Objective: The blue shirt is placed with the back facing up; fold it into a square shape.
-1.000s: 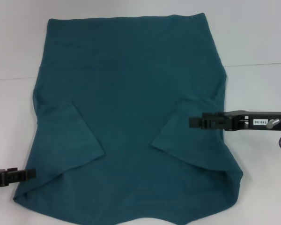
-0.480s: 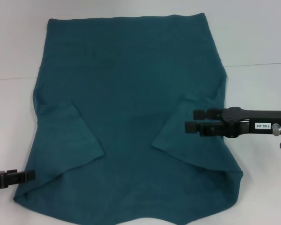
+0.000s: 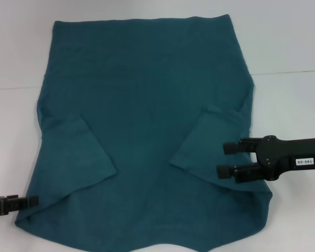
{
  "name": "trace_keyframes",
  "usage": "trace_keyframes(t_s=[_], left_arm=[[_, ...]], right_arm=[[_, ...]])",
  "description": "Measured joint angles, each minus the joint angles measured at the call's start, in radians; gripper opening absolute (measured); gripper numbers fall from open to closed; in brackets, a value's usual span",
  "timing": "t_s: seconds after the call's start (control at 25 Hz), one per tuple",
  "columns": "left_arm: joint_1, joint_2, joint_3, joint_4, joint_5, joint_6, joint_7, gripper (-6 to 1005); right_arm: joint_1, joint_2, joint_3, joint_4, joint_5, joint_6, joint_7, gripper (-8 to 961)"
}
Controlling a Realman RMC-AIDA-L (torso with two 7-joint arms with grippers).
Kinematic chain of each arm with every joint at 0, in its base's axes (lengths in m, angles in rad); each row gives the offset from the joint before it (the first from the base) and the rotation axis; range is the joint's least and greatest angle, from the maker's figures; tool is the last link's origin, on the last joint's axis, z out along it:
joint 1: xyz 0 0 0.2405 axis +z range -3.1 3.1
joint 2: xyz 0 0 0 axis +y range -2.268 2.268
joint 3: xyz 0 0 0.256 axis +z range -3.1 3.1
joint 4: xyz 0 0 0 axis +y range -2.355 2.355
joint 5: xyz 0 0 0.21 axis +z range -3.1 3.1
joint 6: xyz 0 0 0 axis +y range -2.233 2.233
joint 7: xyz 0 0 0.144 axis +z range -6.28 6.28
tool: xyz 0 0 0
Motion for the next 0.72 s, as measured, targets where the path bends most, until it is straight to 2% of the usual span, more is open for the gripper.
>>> trace_keyframes(t_s=[0.24,0.72], left_arm=[[-0.007,0.001,0.001,0.002,0.033,0.015,-0.024,704],[-0.024,0.005,0.012,0.002,0.075,0.053,-0.041,705]], right_arm=[[0.001,0.007,0.002,-0.003,0.000,0.006,0.007,925],[0.004,0.008,0.008,-0.003,0.005,0.007,0.008,925]])
